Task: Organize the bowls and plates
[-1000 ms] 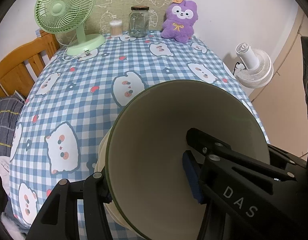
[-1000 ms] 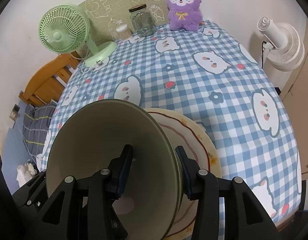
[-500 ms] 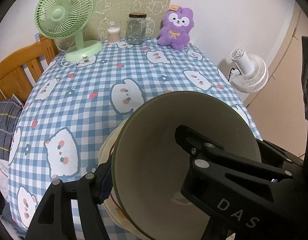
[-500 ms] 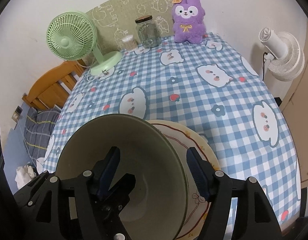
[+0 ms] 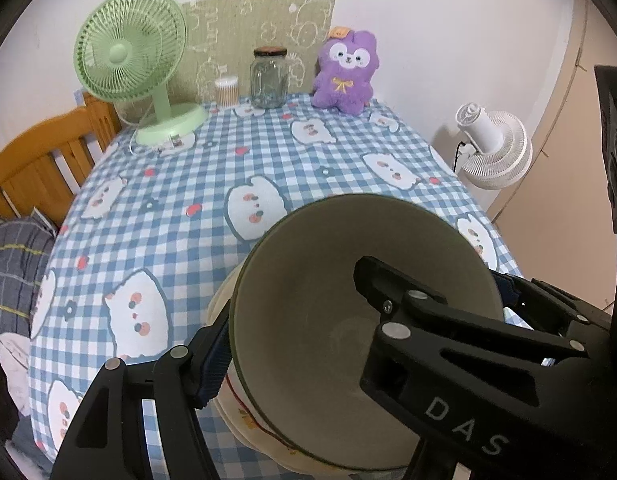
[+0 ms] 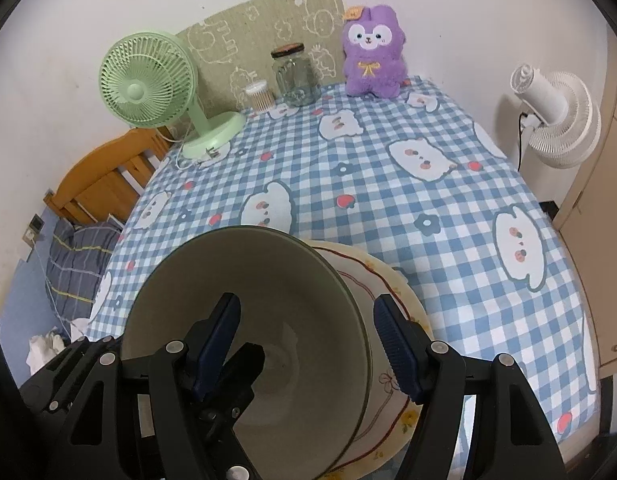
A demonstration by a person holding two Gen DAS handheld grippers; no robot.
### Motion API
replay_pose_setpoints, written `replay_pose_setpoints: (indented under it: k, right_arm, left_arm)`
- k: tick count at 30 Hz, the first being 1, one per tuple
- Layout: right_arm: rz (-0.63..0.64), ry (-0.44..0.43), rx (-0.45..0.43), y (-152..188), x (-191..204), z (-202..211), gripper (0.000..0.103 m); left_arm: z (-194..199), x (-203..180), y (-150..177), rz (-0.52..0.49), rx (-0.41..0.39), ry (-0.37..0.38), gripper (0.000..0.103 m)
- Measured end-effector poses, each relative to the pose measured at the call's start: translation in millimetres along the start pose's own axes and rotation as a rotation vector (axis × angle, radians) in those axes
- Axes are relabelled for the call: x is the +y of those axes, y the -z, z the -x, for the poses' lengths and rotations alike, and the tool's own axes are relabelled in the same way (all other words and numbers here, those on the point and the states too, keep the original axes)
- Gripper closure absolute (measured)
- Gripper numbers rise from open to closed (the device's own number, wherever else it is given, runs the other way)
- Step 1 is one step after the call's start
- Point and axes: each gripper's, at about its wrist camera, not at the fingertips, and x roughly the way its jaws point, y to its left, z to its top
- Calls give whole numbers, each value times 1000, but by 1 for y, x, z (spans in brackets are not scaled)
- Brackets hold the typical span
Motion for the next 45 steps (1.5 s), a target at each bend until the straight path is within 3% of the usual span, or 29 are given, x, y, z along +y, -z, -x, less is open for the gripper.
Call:
replay_pose_setpoints:
  k: [16,27,45]
  right_arm:
    - [34,3,-137,16,11,51,25]
    - [64,18,-235,39,17,89,20]
    - [85,73,-347,87,6,121,13]
  left_arm:
    - [45,4,15,14,-135,-30,30]
    - [81,10,37,37,-229,-75,17]
    - [108,20,82,41,-337,-132,11]
